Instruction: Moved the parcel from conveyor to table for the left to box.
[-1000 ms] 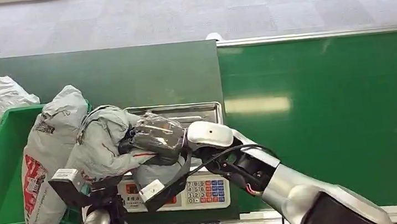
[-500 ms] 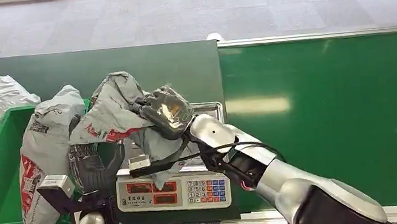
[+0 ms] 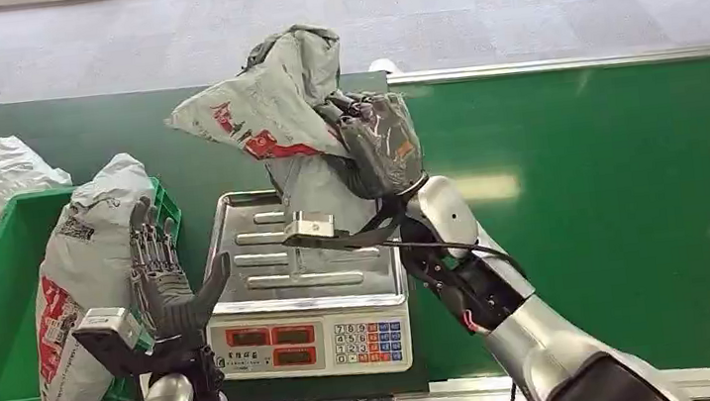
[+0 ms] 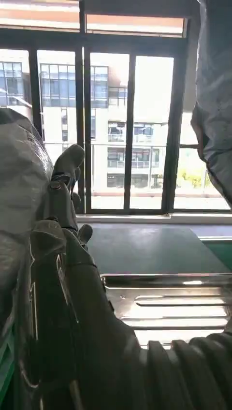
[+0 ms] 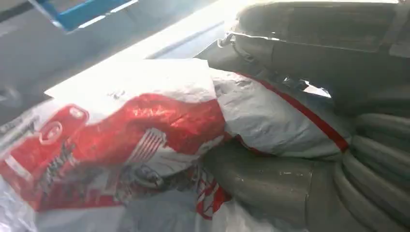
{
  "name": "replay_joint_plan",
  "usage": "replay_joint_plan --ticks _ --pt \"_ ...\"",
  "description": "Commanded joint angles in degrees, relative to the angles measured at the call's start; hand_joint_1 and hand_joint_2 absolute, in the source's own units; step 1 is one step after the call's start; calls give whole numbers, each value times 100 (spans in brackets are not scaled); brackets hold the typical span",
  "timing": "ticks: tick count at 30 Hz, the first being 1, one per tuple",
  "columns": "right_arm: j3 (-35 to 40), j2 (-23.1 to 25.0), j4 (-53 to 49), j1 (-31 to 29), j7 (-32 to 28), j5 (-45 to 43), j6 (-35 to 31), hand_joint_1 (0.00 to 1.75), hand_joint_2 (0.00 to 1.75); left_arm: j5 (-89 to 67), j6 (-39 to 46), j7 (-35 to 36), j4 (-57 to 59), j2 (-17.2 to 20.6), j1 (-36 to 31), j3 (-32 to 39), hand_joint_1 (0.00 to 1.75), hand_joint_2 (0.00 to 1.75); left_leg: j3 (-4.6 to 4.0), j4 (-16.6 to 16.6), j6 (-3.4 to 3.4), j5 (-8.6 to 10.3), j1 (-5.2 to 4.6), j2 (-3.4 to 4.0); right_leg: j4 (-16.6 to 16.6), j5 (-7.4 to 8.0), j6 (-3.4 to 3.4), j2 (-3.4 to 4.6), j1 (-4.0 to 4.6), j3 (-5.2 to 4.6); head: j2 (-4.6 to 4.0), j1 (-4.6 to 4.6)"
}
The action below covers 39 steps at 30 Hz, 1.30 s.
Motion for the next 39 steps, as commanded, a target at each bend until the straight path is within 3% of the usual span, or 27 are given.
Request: replay_joint_plan --ticks 1,6,16,19,24,29,30,31,39 --pt "23 13 481 -298 178 -1230 1831 175 175 -6 39 -23 197 131 -78 -86 0 175 -3 0 1 3 -1 1 0 2 -1 -2 0 -3 0 0" --pt "423 109 1547 -601 688 -1319 2867 175 175 5 51 -25 167 178 -28 -106 0 175 2 -6 0 5 -2 7 -3 5 -2 3 -2 0 0 -2" --pt "448 152 1652 -654 698 -1313 2886 175 175 4 51 -25 127 185 -9 -110 0 175 -10 1 1 3 -3 4 4 4 -1 3 -2 -9 0 0" --pt "649 185 1965 -728 945 -1217 3180 175 175 15 74 -18 85 184 14 -121 0 175 -7 -1 0 2 -3 4 3 3 -1 3 -3 -6 0 -2" --pt "747 262 2502 -818 787 -1533 3882 175 175 28 75 3 107 193 -4 -177 0 175 -2 -4 0 1 -2 2 0 2 -1 2 -1 0 0 -2" --pt "767 259 2577 -847 858 -1533 3740 175 175 33 94 15 -8 203 115 -154 0 175 -2 -7 2 4 -1 1 -8 5 -1 -2 0 2 0 -2" --pt "736 254 2562 -842 855 -1566 3726 38 175 35 90 15 -9 202 130 -158 0 175 -1 -5 2 1 -2 4 -3 2 -1 3 -1 1 0 -2" --pt "745 239 2548 -840 855 -1566 3740 0 175 38 89 14 17 201 115 -168 0 175 -1 -6 1 2 -1 7 -5 5 -1 5 0 0 0 0" --pt "424 130 2455 -706 543 -2059 4029 0 175 33 88 14 141 204 -9 -215 0 175 -6 -2 0 5 0 -6 -1 2 -1 -8 0 -3 0 -2"
